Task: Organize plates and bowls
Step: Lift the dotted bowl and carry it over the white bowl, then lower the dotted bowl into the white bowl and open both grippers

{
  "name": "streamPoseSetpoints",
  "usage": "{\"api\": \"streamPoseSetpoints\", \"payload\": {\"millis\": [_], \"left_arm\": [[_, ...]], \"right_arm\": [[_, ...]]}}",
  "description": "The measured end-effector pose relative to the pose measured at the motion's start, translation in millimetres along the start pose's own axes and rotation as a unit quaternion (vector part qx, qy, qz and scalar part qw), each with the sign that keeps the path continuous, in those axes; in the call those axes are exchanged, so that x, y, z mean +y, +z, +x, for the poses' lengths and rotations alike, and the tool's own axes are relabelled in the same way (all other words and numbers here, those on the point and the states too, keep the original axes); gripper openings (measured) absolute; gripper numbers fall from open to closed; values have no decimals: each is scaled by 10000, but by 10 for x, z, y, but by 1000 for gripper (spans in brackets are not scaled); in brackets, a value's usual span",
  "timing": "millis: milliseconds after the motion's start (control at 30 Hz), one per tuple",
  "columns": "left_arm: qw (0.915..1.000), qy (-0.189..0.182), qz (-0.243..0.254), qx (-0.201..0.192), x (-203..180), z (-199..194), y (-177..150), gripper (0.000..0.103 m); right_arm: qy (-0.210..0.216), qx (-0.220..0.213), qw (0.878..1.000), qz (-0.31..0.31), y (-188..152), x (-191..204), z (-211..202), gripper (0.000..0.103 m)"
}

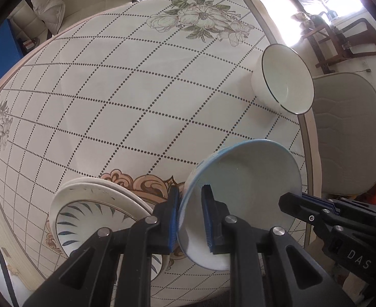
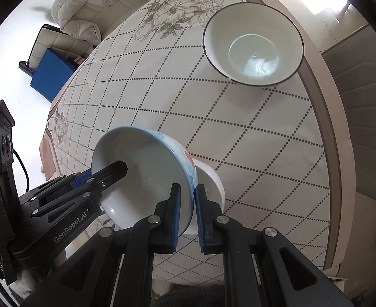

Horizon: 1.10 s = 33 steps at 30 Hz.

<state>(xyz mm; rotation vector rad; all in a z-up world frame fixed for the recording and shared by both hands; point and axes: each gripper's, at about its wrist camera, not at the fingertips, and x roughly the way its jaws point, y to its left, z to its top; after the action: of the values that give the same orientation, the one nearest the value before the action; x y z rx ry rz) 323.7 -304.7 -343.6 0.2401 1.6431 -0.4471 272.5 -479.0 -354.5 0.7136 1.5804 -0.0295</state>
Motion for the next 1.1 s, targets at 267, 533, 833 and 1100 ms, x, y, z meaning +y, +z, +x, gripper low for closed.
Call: {"api": "streamPoseSetpoints", "payload": {"millis": [267,533,833,1100], "left_arm": [[9998,45,36,189,-36,140,-175,15],[9992,166,120,353,-129,281,-238,15],[9985,189,89,507,-179,376,-199,15],[9968,295,8,743,-124,477,-69,15]], "right_arm": [[-83,133,9999,26,-188,-151,110,13],[-160,300,9994,51,-280,-221,255,13],[-120,431,9989,162,-303,-298,346,13],[-25,621,9973,393,-248,-312,389,13]]}}
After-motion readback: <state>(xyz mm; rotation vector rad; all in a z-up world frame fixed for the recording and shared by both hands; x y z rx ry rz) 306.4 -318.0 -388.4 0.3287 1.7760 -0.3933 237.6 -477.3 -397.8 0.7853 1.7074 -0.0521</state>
